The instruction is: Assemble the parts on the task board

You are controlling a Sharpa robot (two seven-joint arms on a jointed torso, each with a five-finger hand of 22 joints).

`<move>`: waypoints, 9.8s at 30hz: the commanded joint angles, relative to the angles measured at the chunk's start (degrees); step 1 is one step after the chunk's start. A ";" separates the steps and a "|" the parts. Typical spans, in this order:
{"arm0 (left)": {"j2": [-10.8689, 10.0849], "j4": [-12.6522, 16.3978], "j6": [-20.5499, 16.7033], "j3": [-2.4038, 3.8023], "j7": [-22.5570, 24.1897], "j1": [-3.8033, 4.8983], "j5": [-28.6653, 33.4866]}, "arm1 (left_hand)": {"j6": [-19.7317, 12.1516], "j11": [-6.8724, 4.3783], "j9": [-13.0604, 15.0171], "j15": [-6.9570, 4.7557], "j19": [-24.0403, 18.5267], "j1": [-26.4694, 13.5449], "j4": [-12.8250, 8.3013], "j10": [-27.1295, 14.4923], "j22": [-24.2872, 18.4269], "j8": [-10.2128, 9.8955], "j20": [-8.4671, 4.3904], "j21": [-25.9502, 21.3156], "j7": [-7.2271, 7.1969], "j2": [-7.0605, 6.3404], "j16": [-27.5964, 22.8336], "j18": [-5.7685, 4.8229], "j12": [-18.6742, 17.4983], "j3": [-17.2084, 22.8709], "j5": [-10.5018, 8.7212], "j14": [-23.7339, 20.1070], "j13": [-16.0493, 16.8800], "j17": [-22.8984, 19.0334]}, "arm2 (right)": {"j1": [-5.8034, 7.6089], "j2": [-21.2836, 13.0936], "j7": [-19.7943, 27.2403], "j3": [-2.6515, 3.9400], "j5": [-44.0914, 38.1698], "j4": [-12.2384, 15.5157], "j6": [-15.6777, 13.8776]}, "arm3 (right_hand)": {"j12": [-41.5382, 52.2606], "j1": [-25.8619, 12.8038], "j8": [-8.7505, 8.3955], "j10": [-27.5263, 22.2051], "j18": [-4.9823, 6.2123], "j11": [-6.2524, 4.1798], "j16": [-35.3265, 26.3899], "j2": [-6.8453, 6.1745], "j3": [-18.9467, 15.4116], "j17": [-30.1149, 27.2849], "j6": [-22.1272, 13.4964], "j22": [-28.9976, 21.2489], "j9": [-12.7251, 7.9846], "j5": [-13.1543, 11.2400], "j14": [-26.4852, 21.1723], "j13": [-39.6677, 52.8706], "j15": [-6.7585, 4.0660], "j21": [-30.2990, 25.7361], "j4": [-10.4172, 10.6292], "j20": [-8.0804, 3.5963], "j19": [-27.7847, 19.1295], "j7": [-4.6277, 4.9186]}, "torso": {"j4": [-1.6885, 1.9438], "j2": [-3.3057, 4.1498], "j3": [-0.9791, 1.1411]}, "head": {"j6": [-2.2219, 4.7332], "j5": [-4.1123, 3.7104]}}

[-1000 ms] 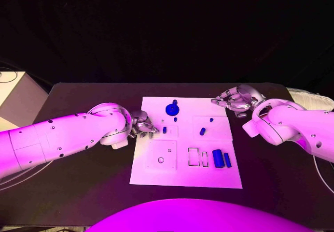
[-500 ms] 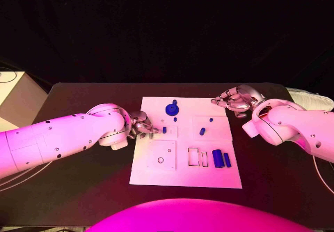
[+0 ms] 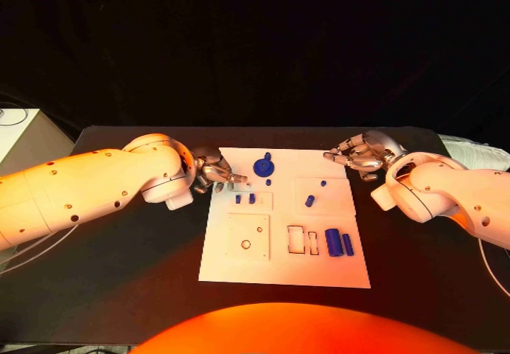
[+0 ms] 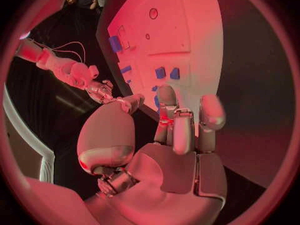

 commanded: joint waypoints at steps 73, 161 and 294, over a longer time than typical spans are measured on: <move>20.05 -19.75 -5.25 -7.96 23.47 0.03 -34.84 | -3.06 7.36 -20.13 7.06 -24.66 27.49 -13.59 -23.49 -19.50 -20.71 5.91 -19.31 5.63 -2.71 -16.50 4.76 -18.70 5.71 -0.24 -24.74 -22.89 -39.96 | -0.08 1.32 6.69 0.02 2.75 -1.14 -5.87 | -5.15 4.26 0.61 -5.49 1.76 0.09 -1.88 0.55 0.94 8.07 -1.13 2.93 -0.19 0.87 3.53 -3.02 0.28 -4.77 -0.31 -0.10 -2.24 -0.08 | -0.04 0.12 0.08 | 0.30 -1.41; 9.25 -13.54 -4.89 -3.68 24.05 -1.20 -26.47 | 6.21 5.96 -17.19 5.92 -24.40 26.11 -16.06 -6.81 -15.23 -25.42 4.68 -13.59 5.70 -0.08 -10.61 4.85 -33.09 8.71 -0.38 -16.85 -26.12 -35.52 | -0.29 0.78 7.20 0.02 2.65 -1.12 -5.36 | -5.40 3.51 1.05 -5.43 2.05 -0.04 -2.71 0.61 0.76 6.66 -0.79 2.26 -0.09 0.96 3.10 -3.56 0.17 -6.20 -0.11 -0.16 -2.71 -0.22 | -0.02 0.10 0.02 | 0.54 -1.28; 7.89 -11.47 -7.07 -4.51 19.62 -1.78 -26.16 | -5.01 5.42 -18.61 5.66 -22.96 27.14 -15.78 -8.09 -17.50 -32.97 4.85 -16.59 4.61 -1.93 -9.43 4.88 -29.79 5.06 -0.81 -17.52 -21.77 -36.16 | -0.33 0.52 6.88 0.01 2.44 -1.93 -4.57 | -45.98 5.73 2.47 -18.27 3.94 -0.29 -11.49 -0.19 3.68 -3.93 -1.50 -4.94 -0.14 -3.27 0.38 -41.75 -0.35 -20.11 -0.37 -0.76 -5.44 -0.41 | -0.04 0.05 0.05 | 0.00 -1.51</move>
